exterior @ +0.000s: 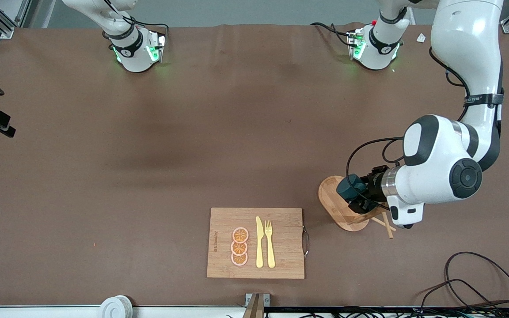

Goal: Transfer cup from left to right arm and place
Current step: 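Lift the teal mug off the mug tree with the left gripper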

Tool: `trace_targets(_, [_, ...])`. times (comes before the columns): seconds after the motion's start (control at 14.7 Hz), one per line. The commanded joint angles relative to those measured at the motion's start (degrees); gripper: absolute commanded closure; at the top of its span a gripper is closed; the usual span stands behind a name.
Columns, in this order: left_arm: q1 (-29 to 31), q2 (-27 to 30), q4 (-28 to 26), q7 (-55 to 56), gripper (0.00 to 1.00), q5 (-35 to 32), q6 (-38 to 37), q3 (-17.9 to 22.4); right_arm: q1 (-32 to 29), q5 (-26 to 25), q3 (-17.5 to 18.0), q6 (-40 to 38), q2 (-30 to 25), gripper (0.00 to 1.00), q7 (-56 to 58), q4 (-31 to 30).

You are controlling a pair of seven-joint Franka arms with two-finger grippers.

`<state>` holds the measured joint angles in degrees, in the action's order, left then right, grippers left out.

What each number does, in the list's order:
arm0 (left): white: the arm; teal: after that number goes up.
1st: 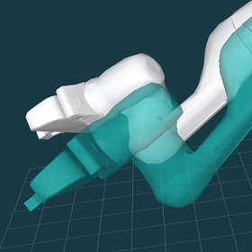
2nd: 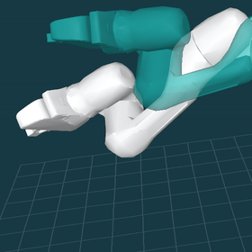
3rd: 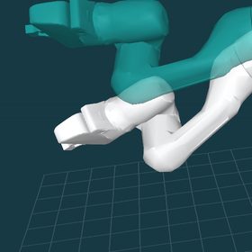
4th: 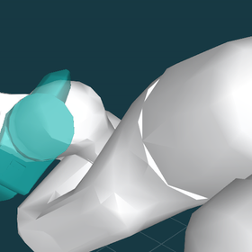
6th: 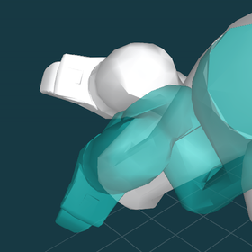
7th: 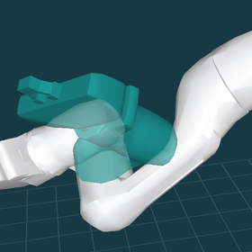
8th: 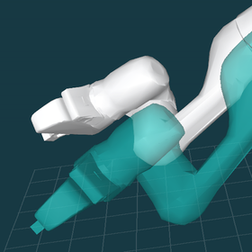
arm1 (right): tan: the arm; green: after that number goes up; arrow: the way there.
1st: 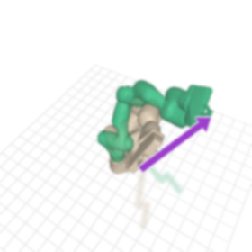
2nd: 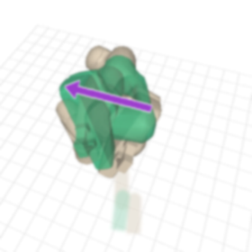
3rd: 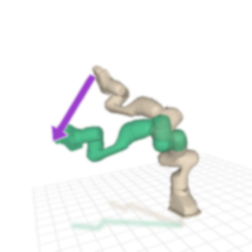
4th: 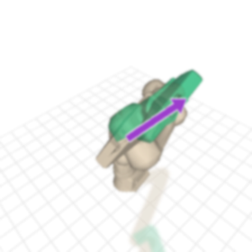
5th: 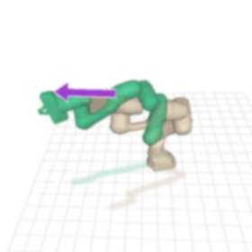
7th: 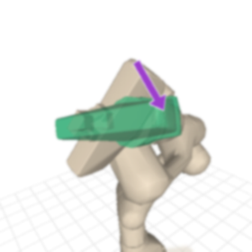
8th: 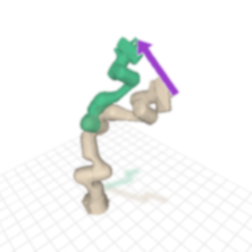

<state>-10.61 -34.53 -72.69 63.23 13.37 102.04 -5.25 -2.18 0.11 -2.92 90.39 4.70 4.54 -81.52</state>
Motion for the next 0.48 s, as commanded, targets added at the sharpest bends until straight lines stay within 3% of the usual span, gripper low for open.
trace_targets(0.0, [-1.2, 4.2, -0.1, 0.6, 0.77, -2.1, -1.9, -0.3, -0.6, 0.2, 0.5, 0.0, -0.5, 0.0, 0.7, -0.2])
trace_targets(0.2, [-5.7, 6.3, -0.2, 0.7, 0.77, -6.4, -1.9, -0.3, -0.5, 0.2, 0.5, -0.1, -0.5, 0.0, 0.6, -0.2])
trace_targets(0.41, [-14.4, 6.0, -0.2, 3.2, 0.77, -14.9, -1.3, 0.0, -0.5, 0.2, 0.5, -0.1, -0.5, 0.0, 0.6, -0.2])
